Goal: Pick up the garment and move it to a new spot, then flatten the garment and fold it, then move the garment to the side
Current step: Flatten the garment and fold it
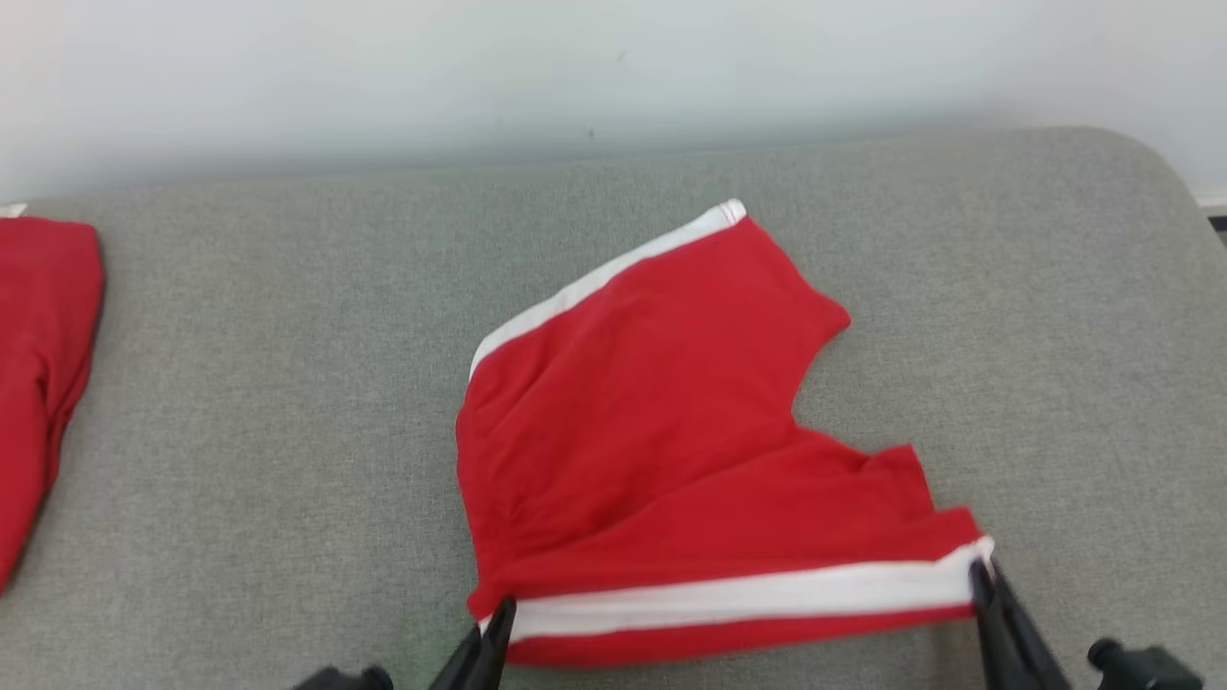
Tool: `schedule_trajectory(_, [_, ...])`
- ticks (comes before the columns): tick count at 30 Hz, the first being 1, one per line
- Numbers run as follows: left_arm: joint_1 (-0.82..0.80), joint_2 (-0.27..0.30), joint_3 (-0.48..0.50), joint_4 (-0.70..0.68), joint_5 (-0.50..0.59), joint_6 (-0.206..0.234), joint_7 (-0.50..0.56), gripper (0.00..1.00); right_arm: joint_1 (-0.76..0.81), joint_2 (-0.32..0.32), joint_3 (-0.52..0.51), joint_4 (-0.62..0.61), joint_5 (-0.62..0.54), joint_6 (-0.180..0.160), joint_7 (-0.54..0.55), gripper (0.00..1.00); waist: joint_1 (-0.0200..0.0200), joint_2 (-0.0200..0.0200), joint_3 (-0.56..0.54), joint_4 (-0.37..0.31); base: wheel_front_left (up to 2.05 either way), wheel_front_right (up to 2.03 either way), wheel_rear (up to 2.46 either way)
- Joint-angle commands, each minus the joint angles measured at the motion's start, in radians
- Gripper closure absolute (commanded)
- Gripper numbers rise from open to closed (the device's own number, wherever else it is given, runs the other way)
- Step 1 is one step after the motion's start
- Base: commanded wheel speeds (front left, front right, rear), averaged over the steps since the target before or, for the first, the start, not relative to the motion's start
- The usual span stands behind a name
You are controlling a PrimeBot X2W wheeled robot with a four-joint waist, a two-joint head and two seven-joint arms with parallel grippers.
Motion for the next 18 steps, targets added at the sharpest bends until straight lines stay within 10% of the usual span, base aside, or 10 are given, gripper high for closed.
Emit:
schedule_trajectory(1, [0.026, -0.005, 0.012, 0.004, 0.018, 0.001, -0.003, 1.0, 0.021, 0.002, 0.002, 0.011, -0.01, 0.002, 0.0, 1.0, 0.0002, 0.0002, -0.017, 0.001, 0.0, 0.0, 0.0])
schedule_trajectory(18, [0.077, -0.047, 0.071, -0.036, 0.123, 0.001, -0.003, 1.0, 0.04, -0.009, -0.015, -0.064, -0.029, 0.001, 0.0, 1.0, 0.0002, 0.0002, 0.0, 0.021, 0.0, 0.0, 0.0])
